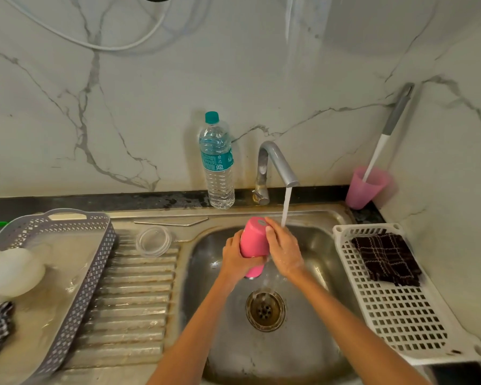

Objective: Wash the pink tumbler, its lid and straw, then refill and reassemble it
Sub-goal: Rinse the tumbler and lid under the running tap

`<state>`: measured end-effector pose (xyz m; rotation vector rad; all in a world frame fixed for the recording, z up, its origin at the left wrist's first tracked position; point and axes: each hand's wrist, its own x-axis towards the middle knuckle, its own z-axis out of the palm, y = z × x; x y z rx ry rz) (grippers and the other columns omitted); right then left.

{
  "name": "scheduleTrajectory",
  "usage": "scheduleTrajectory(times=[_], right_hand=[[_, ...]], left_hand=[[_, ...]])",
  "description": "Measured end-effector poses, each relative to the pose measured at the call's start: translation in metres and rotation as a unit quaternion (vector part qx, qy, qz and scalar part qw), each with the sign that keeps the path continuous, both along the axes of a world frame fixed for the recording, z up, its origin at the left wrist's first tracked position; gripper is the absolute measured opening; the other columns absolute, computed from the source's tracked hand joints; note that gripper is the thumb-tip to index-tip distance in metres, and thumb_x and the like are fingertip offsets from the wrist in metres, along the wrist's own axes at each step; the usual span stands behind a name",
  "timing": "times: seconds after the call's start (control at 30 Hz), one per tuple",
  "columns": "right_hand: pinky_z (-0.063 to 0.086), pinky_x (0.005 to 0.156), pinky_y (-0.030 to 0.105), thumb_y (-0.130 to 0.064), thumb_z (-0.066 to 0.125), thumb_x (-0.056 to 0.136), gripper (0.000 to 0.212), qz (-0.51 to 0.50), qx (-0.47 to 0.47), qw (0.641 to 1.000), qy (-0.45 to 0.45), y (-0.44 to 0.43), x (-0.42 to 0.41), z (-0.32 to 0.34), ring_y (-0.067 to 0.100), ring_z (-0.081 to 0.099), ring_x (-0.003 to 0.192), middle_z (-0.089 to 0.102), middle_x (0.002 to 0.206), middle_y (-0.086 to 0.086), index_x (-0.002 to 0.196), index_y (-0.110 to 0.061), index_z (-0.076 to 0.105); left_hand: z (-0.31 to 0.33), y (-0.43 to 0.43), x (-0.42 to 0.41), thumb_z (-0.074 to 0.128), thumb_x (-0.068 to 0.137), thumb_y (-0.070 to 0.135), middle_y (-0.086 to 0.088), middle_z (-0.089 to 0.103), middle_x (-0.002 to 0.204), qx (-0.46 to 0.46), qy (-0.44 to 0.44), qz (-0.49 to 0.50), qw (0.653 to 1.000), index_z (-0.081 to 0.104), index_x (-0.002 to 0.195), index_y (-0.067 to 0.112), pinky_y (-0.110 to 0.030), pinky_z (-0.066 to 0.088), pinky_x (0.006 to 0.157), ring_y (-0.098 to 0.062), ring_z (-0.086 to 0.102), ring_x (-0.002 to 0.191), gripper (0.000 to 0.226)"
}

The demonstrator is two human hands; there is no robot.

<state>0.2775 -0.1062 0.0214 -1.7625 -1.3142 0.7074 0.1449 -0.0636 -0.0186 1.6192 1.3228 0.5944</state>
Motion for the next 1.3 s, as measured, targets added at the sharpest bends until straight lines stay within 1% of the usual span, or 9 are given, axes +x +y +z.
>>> scheduleTrajectory(times=[0.13, 0.47, 0.6, 0.7, 0.77, 0.9, 1.07, 1.17, 1.3], right_hand=[[0.044, 0.103, 0.043, -0.053, 0.038, 0.097, 0.048, -0.003, -0.055, 0.998, 0.004, 0.002, 0.011, -0.006, 0.022, 0.047, 0.123, 0.045, 0.138, 0.003, 0.137, -0.027, 0.046], [0.049, 0.090, 0.034, -0.041, 0.049, 0.097, 0.030, -0.018, -0.035, 0.998, -0.040, -0.006, 0.028, -0.006, 0.021, 0.053, 0.113, 0.050, 0.125, -0.001, 0.122, -0.025, 0.053], [0.051, 0.071, 0.027, -0.070, 0.047, 0.084, 0.061, -0.064, -0.161, 0.985, -0.005, 0.004, 0.039, -0.003, 0.025, 0.058, 0.105, 0.056, 0.124, 0.005, 0.126, -0.027, 0.055], [0.060, 0.072, 0.034, -0.069, 0.053, 0.082, 0.067, -0.112, -0.146, 0.981, 0.056, 0.006, 0.040, -0.009, 0.026, 0.062, 0.102, 0.058, 0.123, 0.008, 0.127, -0.021, 0.056], [0.059, 0.078, 0.037, -0.060, 0.054, 0.087, 0.059, -0.164, -0.129, 0.970, 0.126, 0.006, 0.036, -0.009, 0.024, 0.062, 0.101, 0.060, 0.124, 0.010, 0.128, -0.018, 0.056], [0.053, 0.069, 0.023, -0.059, 0.052, 0.089, 0.051, -0.173, -0.063, 0.979, 0.090, -0.007, 0.016, -0.008, 0.020, 0.062, 0.099, 0.061, 0.115, 0.005, 0.119, -0.018, 0.059], [0.055, 0.085, 0.028, -0.045, 0.052, 0.093, 0.042, -0.021, 0.021, 0.987, -0.155, -0.026, -0.005, -0.006, 0.013, 0.058, 0.101, 0.053, 0.118, -0.001, 0.125, -0.018, 0.047], [0.045, 0.103, 0.036, -0.038, 0.036, 0.101, 0.051, 0.033, 0.001, 0.989, -0.144, -0.013, -0.005, -0.001, 0.019, 0.045, 0.127, 0.036, 0.145, 0.004, 0.148, -0.022, 0.024], [0.049, 0.097, 0.048, -0.055, 0.025, 0.099, 0.056, 0.031, -0.063, 0.997, -0.023, 0.007, 0.002, -0.004, 0.024, 0.050, 0.122, 0.036, 0.142, 0.008, 0.150, -0.038, 0.011]], left_hand=[[0.006, -0.002, 0.008, 0.088, 0.062, 0.037, 0.000, 0.041, 0.132, 0.063, 0.069, -0.072, 0.993, 0.038, 0.143, 0.026, -0.032, 0.039, 0.096, -0.015, 0.033, 0.118, 0.096], [0.022, 0.014, 0.019, 0.083, 0.068, 0.039, 0.001, 0.038, 0.142, 0.252, 0.240, -0.202, 0.915, 0.035, 0.147, 0.032, -0.052, 0.039, 0.103, -0.021, 0.030, 0.135, 0.092], [0.021, 0.016, 0.020, 0.082, 0.070, 0.038, -0.002, 0.038, 0.148, 0.330, 0.256, -0.218, 0.882, 0.037, 0.148, 0.026, -0.057, 0.016, 0.118, -0.025, 0.029, 0.142, 0.090], [0.010, 0.006, 0.020, 0.085, 0.069, 0.030, -0.004, 0.018, 0.158, 0.246, 0.158, -0.086, 0.952, 0.022, 0.153, 0.025, -0.053, 0.009, 0.119, -0.026, 0.011, 0.149, 0.105], [0.009, -0.009, 0.023, 0.078, 0.079, 0.020, -0.007, 0.025, 0.153, 0.036, -0.064, 0.085, 0.994, 0.021, 0.151, 0.021, -0.042, 0.029, 0.114, -0.029, 0.027, 0.144, 0.092], [0.021, -0.024, 0.034, 0.051, 0.096, 0.045, -0.014, 0.061, 0.125, -0.333, -0.401, 0.191, 0.832, 0.049, 0.132, 0.012, -0.056, 0.050, 0.096, -0.028, 0.062, 0.109, 0.049], [0.012, -0.012, 0.045, 0.073, 0.059, 0.079, -0.010, 0.070, 0.115, -0.325, -0.375, 0.255, 0.830, 0.055, 0.129, 0.024, -0.044, 0.060, 0.076, -0.030, 0.069, 0.102, 0.092], [0.014, -0.013, 0.047, 0.073, 0.062, 0.077, -0.014, 0.069, 0.120, -0.327, -0.404, 0.160, 0.839, 0.061, 0.129, 0.019, -0.048, 0.056, 0.092, -0.030, 0.067, 0.109, 0.090], [0.013, -0.008, 0.047, 0.074, 0.066, 0.072, -0.013, 0.068, 0.123, -0.325, -0.434, 0.133, 0.830, 0.062, 0.129, 0.021, -0.050, 0.050, 0.100, -0.029, 0.067, 0.111, 0.081]])
